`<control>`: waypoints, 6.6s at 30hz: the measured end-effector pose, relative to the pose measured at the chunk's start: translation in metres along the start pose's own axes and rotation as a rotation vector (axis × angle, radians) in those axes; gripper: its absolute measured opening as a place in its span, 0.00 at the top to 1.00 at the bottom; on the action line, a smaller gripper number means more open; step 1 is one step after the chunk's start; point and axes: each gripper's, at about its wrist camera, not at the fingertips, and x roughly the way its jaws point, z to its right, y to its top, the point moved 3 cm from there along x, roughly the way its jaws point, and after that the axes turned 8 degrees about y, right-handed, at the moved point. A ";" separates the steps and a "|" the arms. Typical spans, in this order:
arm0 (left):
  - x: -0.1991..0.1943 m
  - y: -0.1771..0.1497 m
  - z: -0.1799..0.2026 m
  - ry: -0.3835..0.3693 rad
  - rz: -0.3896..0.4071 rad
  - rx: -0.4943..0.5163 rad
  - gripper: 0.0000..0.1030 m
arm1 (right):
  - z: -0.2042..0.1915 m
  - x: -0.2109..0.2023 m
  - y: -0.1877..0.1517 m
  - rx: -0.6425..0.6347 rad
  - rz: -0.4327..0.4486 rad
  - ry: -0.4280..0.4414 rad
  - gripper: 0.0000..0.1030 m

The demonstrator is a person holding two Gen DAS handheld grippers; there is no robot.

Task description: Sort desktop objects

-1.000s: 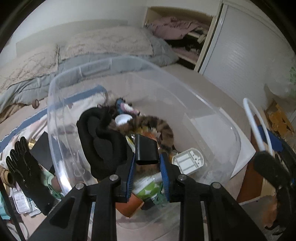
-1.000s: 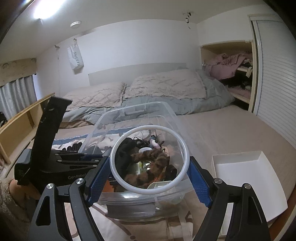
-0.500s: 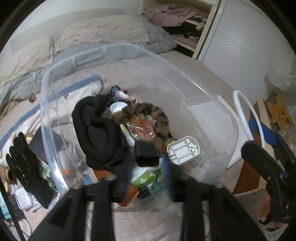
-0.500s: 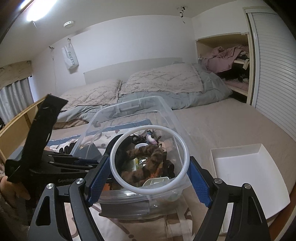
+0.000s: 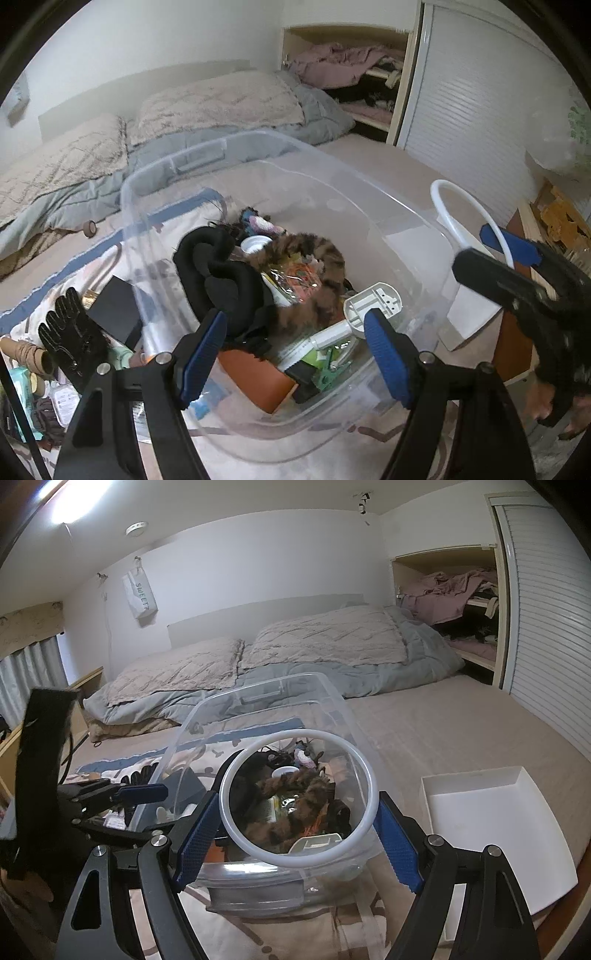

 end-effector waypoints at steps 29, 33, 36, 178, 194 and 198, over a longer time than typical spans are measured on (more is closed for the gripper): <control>-0.058 -0.065 -0.152 0.138 0.234 -0.181 0.25 | -0.018 0.168 0.068 0.087 -0.443 -0.068 0.20; -0.056 -0.069 -0.160 0.166 0.234 -0.177 0.25 | -0.019 0.195 0.061 0.064 -0.522 -0.122 0.20; -0.056 -0.070 -0.166 0.145 0.234 -0.191 0.25 | -0.012 0.207 0.051 0.050 -0.580 -0.156 0.20; -0.196 -0.141 -0.075 0.249 0.279 -0.188 0.00 | -0.136 -0.128 -0.087 -0.059 0.154 -0.223 0.00; -0.189 -0.143 -0.080 0.262 0.269 -0.196 0.00 | -0.146 -0.126 -0.089 -0.095 0.153 -0.233 0.00; -0.189 -0.142 -0.081 0.265 0.271 -0.197 0.00 | -0.147 -0.126 -0.089 -0.097 0.152 -0.232 0.00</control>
